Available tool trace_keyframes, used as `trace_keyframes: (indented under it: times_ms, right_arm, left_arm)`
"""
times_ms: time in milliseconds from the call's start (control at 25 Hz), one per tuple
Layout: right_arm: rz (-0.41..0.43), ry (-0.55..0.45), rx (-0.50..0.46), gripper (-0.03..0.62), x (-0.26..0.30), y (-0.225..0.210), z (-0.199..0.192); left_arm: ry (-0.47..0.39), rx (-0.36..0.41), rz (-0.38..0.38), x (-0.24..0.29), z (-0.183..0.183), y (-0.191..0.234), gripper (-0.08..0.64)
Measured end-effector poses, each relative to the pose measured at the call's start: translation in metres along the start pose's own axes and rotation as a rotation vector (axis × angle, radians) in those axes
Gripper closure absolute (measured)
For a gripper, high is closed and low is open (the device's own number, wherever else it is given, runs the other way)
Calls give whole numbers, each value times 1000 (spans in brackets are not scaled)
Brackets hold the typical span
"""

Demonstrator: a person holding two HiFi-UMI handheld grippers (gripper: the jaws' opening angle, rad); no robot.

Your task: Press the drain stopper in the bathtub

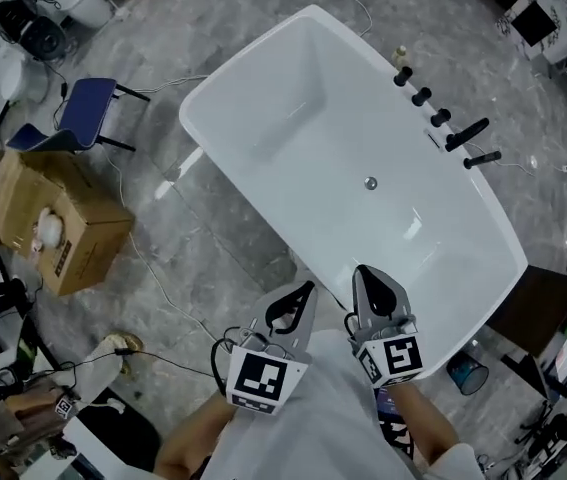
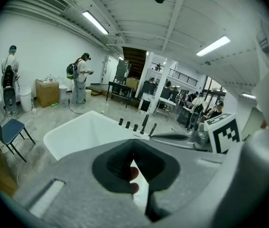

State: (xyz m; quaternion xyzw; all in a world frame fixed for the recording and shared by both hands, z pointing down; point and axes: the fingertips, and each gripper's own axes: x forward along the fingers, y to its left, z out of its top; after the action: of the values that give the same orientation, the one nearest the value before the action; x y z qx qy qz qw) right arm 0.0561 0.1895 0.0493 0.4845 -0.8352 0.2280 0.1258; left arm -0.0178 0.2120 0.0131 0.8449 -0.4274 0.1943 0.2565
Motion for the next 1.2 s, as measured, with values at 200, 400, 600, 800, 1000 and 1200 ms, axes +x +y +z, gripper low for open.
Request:
trace_keyframes:
  times_ms: [200, 400, 600, 800, 1000, 1200]
  right_arm:
    - [-34, 79, 42, 589, 59, -69, -16]
    - [-29, 115, 27, 589, 122, -122, -50]
    - [-59, 218, 45, 589, 162, -156, -126]
    - [-125, 245, 19, 589, 197, -177, -186]
    - [-162, 273, 17, 589, 231, -190, -225]
    - [-212, 286, 48, 589, 259, -220, -258]
  left_arm:
    - [59, -39, 6, 73, 3, 38, 560]
    - [70, -57, 5, 149, -17, 77, 560]
    - [110, -122, -27, 211, -70, 111, 560]
    - [173, -155, -71, 251, -140, 132, 560]
    - [210, -214, -111, 279, -185, 151, 560]
    - [221, -228, -123, 315, -215, 164, 560]
